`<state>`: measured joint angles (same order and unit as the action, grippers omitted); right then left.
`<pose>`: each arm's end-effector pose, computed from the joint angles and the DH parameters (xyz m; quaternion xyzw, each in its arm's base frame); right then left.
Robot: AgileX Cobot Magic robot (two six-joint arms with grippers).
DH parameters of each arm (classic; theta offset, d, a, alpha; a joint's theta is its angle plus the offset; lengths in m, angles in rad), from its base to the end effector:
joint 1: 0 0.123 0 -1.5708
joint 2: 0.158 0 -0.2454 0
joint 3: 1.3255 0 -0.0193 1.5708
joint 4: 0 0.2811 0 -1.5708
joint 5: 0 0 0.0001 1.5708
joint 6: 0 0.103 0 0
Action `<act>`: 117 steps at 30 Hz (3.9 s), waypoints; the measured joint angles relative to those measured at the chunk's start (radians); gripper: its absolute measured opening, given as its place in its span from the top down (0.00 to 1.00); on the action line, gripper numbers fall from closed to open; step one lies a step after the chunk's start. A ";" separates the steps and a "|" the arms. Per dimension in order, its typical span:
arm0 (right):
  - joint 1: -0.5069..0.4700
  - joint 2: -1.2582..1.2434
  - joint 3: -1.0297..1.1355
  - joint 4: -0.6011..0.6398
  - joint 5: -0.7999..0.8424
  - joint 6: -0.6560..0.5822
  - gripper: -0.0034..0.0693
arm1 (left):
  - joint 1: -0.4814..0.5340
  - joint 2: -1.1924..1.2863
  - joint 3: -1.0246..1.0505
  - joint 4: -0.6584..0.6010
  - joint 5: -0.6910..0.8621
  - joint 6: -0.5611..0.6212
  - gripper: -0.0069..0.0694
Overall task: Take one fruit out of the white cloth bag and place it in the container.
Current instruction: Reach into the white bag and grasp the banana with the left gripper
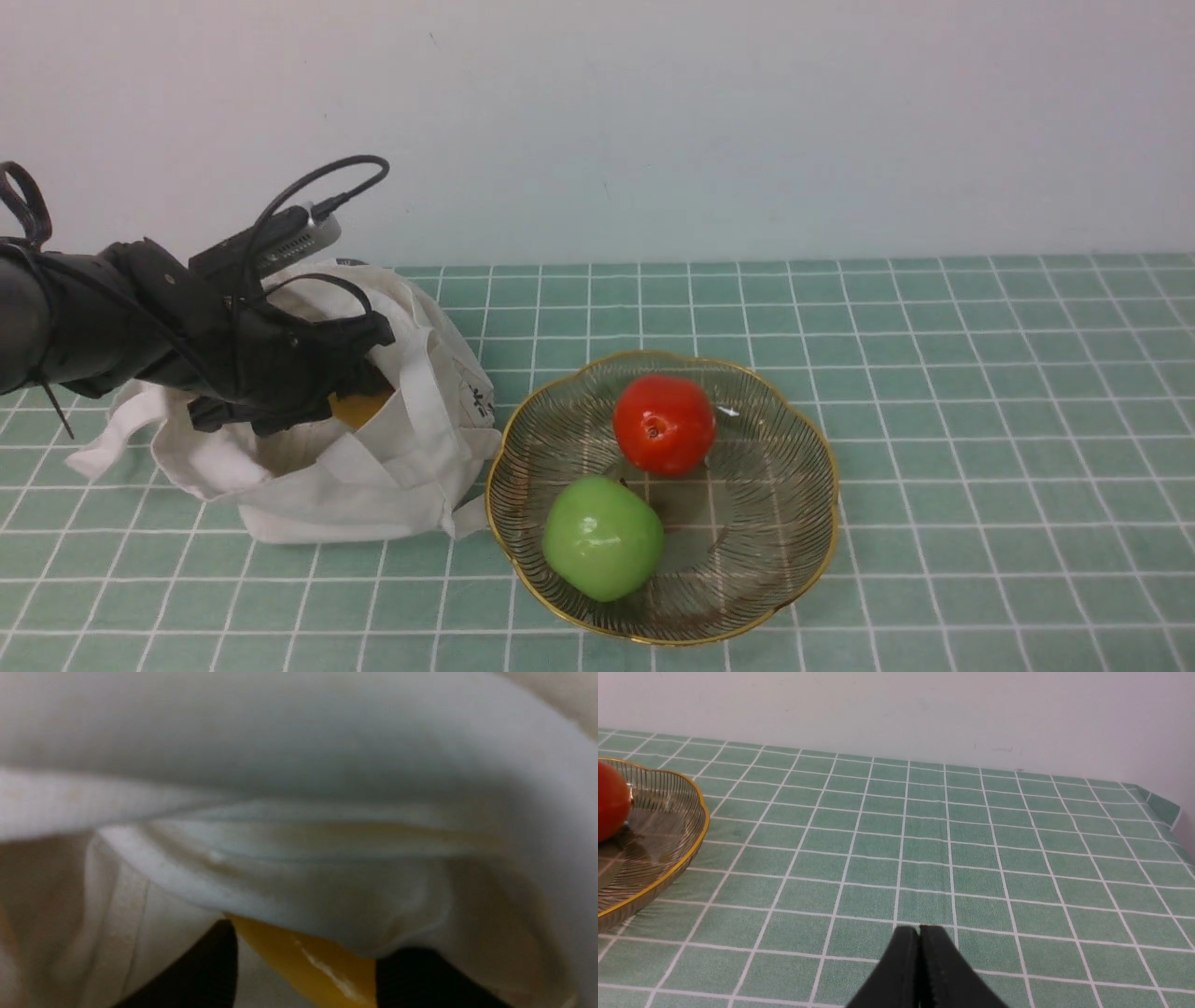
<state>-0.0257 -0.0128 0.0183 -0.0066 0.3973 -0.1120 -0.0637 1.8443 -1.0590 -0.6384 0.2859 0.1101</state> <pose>0.1336 -0.0037 0.1687 -0.0366 0.8086 -0.0432 0.5857 0.3891 -0.0422 0.0986 -0.1827 0.9283 -0.1654 0.2786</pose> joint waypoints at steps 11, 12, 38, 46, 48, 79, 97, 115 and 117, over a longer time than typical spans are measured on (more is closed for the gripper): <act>0.000 0.000 0.000 0.000 0.000 0.000 0.97 | 0.000 0.070 -0.001 -0.074 -0.058 0.004 0.12; 0.000 0.000 0.000 0.000 0.000 0.000 0.97 | 0.000 0.076 -0.001 -0.081 -0.058 0.006 0.12; 0.000 0.000 0.000 0.000 0.000 0.000 0.97 | 0.070 -0.170 -0.010 0.051 0.236 0.112 0.92; 0.000 0.000 0.000 0.000 0.000 0.000 0.97 | 0.070 -0.103 -0.010 0.051 0.284 0.112 0.86; 0.000 0.000 0.000 0.000 0.000 0.000 0.97 | 0.070 -0.079 -0.010 0.047 0.281 0.112 0.82; 0.000 0.000 0.000 0.000 0.000 0.000 0.97 | 0.012 0.047 -0.013 -0.130 0.103 0.319 0.65; 0.000 0.000 0.000 0.000 0.000 0.000 0.97 | 0.020 -0.129 -0.009 0.049 0.287 0.321 0.92; 0.000 0.000 0.000 0.000 0.000 0.000 0.97 | -0.011 0.009 -0.009 -0.060 0.138 0.451 0.19; 0.000 0.000 0.000 0.000 0.000 0.000 0.97 | -0.026 0.027 -0.010 -0.069 0.124 0.478 0.14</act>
<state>-0.0257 -0.0128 0.0183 -0.0066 0.3973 -0.1120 -0.0894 1.8715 -1.0694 -0.7070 0.4100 0.5877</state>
